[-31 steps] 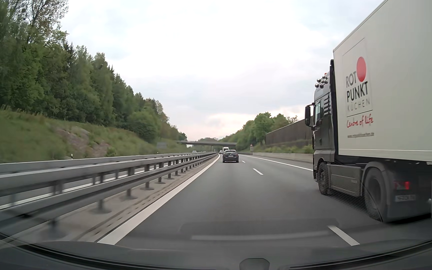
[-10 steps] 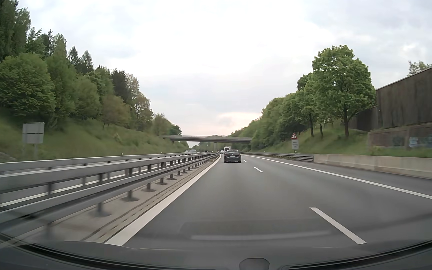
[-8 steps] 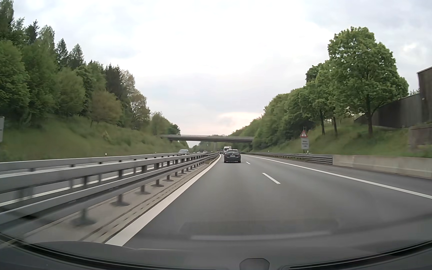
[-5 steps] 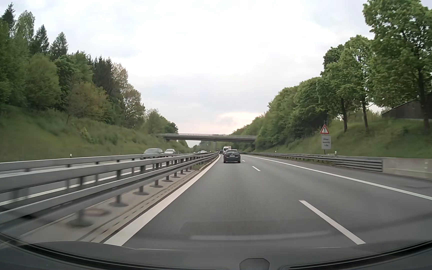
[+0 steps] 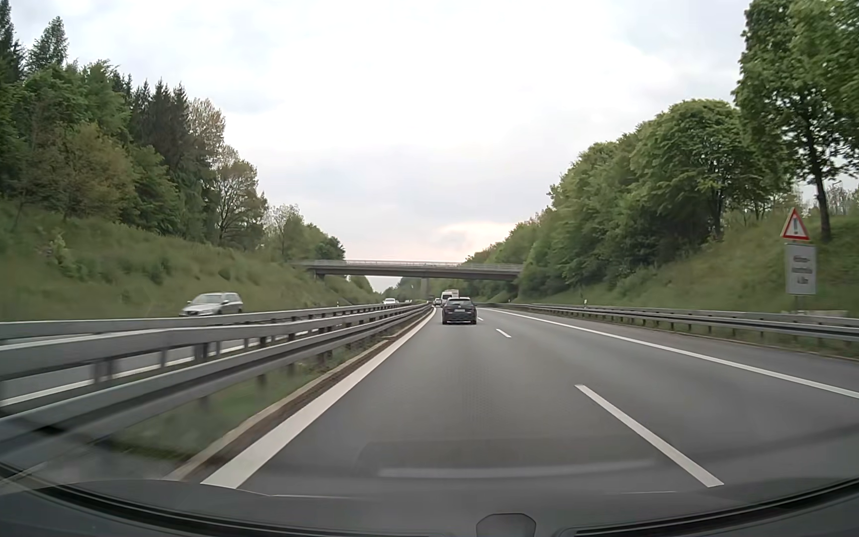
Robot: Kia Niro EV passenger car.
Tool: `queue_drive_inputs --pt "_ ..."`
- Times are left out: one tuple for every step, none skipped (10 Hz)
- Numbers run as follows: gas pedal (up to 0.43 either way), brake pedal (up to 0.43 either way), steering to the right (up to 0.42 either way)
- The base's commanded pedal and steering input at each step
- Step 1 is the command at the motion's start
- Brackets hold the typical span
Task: Follow the waypoints while adhering to traffic rules and regulations
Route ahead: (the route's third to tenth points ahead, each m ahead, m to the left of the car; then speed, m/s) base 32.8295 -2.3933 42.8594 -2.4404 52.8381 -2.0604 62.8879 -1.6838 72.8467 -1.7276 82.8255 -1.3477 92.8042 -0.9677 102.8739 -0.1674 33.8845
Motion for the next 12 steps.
queue_drive_inputs --pt "0.248 0.0 -0.003" --pt "0.248 0.0 -0.003" --pt "0.248 0.0 -0.003" --pt "0.248 0.0 -0.003" --pt "0.248 0.0 -0.003" --pt "0.228 0.0 -0.003" --pt "0.177 0.0 -0.003" --pt "0.138 0.0 -0.003" --pt "0.098 0.0 -0.004" --pt "0.047 0.0 -0.004" --pt "0.0 0.0 -0.005" --pt "0.0 0.0 -0.005"
